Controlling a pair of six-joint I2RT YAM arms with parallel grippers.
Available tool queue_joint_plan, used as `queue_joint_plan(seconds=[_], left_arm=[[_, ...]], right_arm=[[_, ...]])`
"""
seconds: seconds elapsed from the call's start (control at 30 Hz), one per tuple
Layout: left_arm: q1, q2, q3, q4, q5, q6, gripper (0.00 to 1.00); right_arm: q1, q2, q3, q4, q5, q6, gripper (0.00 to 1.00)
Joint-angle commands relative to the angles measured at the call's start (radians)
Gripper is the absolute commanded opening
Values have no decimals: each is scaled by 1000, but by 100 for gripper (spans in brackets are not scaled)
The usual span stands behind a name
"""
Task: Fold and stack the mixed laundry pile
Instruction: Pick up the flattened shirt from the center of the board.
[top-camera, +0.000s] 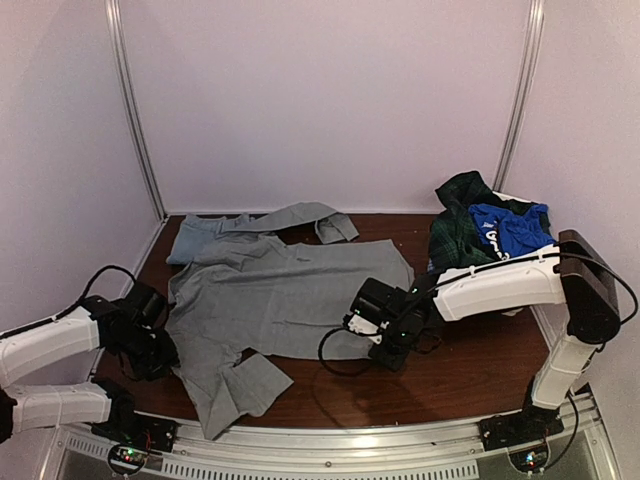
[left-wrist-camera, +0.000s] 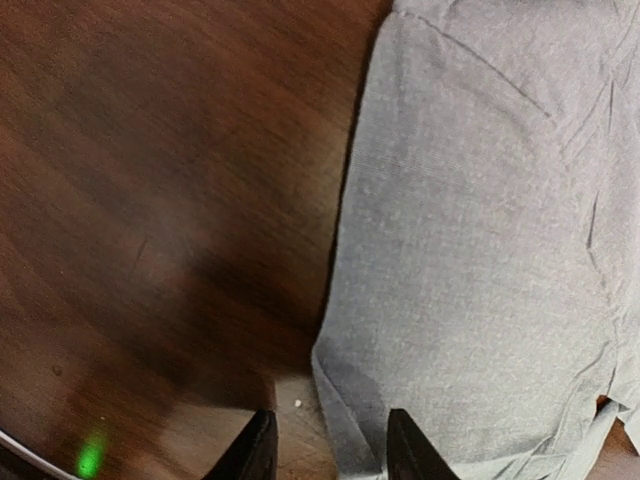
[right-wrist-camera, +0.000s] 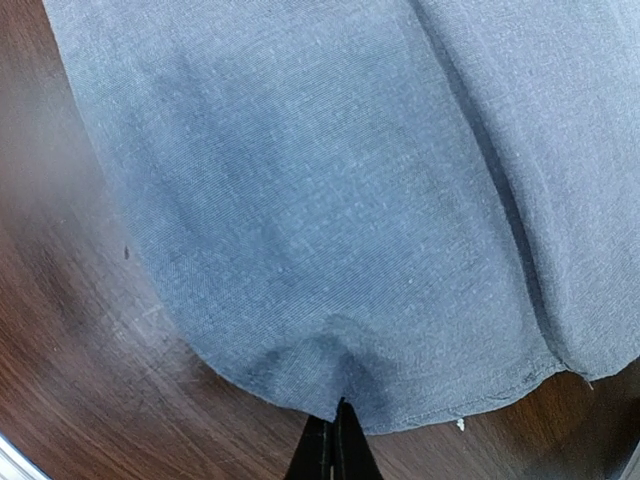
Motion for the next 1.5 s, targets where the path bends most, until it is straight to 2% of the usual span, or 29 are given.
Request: queue_joint_plan(seconds=[0.0,0.1,0.2,0.3,0.47,0.57,0.67,0.83,1.03,1.3,1.47], left_arm=[[-6,33,-33,118,28,-40,36],[-5,55,-48,189,87,-57,25],[-5,40,-48,210,90,-81,0],[-5,-27,-12,141,47,-95,0],[-5,-127,150,-120,-108,-63,0],[-5,-168,218,-261,-159,-44,0],[-5,-210,241,-323,-162,-34,0],[-5,-181,321,-336,-144,-18,0],[-5,-58,448,-276,-178,60,0],[-5,222,568,-68,-172,179,0],[-5,439,655,-1,-141,238,0]], right_arm=[[-2,-37,27,-17,40,12,0],[-2,-38,34,-25,43,10,0],[-2,-43,42,-32,48,8,0],[-2,-59,53,-39,54,4,0],[4,-98,64,-58,7,-6,0],[30,-122,67,-91,-15,16,0],[53,-156,56,-105,-43,51,0],[56,-218,37,-131,-51,86,0],[-73,-276,51,-145,-27,84,0],[-219,-195,73,-105,-62,31,0],[-274,-129,107,-76,-70,5,0]])
